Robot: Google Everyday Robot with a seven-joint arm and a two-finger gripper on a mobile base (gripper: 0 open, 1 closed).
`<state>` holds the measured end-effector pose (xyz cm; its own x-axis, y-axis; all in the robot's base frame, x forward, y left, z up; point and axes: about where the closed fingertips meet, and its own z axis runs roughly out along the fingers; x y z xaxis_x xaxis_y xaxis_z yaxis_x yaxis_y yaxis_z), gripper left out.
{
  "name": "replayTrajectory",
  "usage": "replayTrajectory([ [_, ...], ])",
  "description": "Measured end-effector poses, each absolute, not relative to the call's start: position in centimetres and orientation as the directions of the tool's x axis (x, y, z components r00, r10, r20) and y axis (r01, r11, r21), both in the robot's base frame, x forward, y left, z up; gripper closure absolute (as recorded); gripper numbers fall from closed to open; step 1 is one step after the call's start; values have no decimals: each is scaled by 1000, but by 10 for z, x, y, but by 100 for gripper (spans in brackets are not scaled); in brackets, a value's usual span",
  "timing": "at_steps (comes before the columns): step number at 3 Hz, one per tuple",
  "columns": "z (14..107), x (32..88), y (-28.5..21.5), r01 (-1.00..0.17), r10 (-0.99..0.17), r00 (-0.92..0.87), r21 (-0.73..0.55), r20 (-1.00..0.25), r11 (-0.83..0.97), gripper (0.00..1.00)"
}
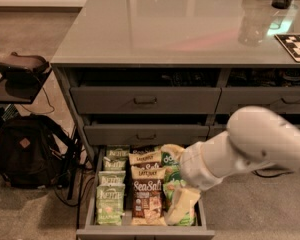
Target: Pick brown chip bag from bottom drawer and place on counter
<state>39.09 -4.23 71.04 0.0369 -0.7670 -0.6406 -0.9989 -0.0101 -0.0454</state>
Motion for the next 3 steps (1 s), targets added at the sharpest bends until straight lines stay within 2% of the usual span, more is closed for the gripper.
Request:
replayTrajectory([
  [1,630,384,5,-999,-740,3,30,-673,-32,0],
  [3,500,457,72,-985,-734,-168,132,-658,107,0],
])
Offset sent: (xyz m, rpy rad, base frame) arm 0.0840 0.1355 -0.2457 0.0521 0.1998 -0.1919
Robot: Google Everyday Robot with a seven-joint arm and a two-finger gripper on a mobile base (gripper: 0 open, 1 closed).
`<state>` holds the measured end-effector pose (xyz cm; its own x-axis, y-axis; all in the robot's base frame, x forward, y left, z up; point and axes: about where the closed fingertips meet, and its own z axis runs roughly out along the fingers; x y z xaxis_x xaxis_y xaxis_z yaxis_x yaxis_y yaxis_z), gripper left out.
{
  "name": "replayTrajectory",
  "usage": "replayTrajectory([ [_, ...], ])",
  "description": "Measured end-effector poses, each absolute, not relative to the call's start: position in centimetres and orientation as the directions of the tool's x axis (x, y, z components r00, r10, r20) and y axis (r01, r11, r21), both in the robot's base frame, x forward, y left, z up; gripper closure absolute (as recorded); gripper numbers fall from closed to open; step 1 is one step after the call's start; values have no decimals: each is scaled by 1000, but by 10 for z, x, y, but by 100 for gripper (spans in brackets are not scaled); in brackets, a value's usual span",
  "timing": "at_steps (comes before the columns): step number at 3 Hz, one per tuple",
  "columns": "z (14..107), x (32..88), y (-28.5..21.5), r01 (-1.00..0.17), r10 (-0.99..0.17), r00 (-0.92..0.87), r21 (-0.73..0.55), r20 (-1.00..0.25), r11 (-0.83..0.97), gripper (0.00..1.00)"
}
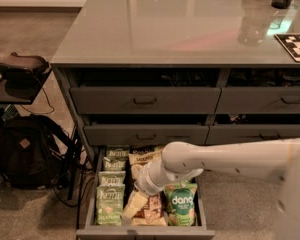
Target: Pick brown chip bag from bottom drawer and place on counter
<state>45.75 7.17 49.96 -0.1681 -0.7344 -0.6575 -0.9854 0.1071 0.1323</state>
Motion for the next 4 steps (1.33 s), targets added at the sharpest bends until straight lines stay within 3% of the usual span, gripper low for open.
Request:
replayTrajectory([
  [3,325,517,74,-931,-714,-356,290,-603,220,0],
  [4,325,517,74,-932,-714,-356,290,-603,220,0],
])
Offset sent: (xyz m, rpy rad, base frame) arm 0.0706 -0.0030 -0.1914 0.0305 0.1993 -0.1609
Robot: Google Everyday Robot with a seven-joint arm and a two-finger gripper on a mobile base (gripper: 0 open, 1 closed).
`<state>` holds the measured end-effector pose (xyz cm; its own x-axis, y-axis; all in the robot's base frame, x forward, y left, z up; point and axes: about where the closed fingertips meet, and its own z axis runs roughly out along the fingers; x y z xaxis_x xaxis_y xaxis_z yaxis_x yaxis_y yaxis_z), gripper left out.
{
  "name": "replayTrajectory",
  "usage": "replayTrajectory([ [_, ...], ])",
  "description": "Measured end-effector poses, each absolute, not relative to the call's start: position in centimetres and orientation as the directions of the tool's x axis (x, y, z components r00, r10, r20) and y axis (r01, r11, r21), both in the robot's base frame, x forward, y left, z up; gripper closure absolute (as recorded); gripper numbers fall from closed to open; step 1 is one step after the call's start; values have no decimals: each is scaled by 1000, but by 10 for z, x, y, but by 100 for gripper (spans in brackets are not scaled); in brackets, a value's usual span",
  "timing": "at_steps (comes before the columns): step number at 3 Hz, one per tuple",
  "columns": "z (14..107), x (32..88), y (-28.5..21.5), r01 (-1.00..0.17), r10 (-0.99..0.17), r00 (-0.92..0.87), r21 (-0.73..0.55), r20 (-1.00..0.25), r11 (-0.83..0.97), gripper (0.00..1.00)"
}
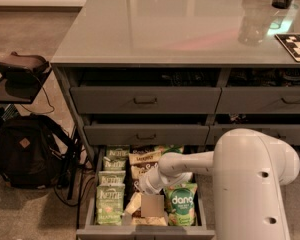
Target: Pick brown chip bag from bottom drawer and place on counter
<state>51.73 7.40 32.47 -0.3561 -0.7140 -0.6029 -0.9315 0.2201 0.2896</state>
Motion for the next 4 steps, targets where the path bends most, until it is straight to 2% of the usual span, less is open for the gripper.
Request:
replayTrajectory([
  [1,328,523,70,-936,-711,-350,261,-610,236,0],
  [3,354,565,64,-970,-748,-218,54,-626,238,0],
  [4,356,592,62,-974,-759,-175,0,-627,225,0],
])
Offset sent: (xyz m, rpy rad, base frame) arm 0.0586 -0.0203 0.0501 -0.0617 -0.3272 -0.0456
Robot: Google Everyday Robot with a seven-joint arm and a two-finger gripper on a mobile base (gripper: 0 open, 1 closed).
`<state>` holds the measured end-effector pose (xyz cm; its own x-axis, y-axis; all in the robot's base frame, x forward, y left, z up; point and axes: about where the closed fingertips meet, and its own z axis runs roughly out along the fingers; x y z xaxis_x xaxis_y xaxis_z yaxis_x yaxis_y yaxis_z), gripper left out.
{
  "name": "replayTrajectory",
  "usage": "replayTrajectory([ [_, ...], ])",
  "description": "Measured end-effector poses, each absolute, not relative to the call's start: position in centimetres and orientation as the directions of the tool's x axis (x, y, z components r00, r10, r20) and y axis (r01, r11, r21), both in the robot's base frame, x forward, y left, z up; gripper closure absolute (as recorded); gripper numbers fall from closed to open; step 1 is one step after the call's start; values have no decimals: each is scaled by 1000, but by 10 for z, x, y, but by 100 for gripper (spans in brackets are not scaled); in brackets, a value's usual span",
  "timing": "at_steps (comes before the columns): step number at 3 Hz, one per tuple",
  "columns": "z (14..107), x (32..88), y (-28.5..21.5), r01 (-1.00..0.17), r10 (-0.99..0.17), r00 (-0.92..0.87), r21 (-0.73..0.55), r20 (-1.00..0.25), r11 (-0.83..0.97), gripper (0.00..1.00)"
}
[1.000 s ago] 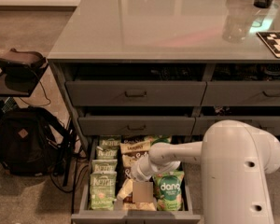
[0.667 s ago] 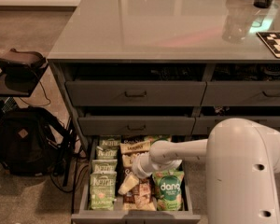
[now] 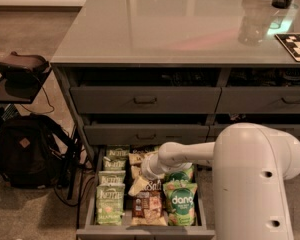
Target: Pick brown chip bag from bottom drawer and place on counter
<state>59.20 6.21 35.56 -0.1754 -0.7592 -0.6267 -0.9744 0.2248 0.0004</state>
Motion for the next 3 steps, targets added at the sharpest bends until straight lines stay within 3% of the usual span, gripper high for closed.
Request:
replayTrajectory([
  [3,346,646,35,-973,-656,-132,-28,-743,227,0],
])
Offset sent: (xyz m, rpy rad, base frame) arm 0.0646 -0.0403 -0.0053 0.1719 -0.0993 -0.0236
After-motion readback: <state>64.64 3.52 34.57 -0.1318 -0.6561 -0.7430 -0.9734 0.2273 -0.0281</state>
